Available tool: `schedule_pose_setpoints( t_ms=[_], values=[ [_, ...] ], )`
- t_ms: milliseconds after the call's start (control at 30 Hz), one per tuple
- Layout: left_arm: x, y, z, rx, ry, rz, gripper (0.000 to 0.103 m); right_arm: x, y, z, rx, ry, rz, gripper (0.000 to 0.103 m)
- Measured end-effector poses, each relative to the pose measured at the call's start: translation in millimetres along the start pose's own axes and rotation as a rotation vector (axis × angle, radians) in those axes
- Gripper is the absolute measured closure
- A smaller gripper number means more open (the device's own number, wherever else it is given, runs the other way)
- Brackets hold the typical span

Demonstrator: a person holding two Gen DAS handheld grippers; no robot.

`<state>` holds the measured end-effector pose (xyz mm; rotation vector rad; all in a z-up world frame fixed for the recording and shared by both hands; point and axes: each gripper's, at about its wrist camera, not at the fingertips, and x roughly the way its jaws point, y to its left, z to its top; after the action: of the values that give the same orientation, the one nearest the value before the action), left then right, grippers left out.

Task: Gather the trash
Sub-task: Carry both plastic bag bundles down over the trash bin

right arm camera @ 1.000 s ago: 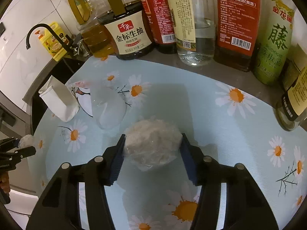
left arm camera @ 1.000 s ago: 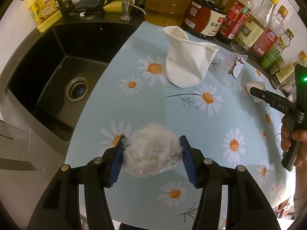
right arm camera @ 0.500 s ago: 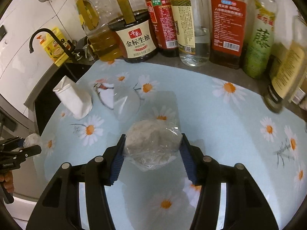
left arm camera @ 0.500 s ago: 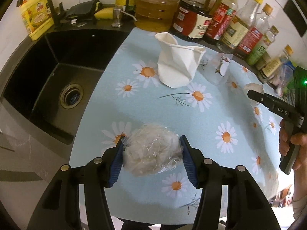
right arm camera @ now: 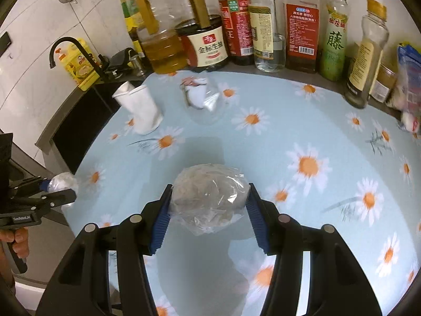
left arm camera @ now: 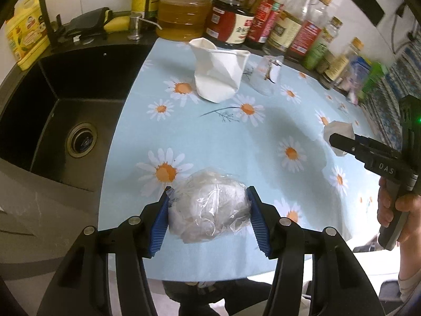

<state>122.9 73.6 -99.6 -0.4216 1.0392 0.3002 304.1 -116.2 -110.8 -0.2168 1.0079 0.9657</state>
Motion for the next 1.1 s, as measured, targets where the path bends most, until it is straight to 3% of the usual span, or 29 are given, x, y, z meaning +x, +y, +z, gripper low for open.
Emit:
schedule_pose_setpoints(
  t_ms=[567, 1100],
  values=[
    [-21, 14, -50, 0.093, 0.024, -0.123, 0.05, -19, 82, -69, 0.005, 0.014, 0.031, 0.048],
    [-22, 24, -110, 0.13, 0.107, -0.168, 0.05, -10, 133, -135, 0.005, 0.099, 0.088, 0.048]
  ],
)
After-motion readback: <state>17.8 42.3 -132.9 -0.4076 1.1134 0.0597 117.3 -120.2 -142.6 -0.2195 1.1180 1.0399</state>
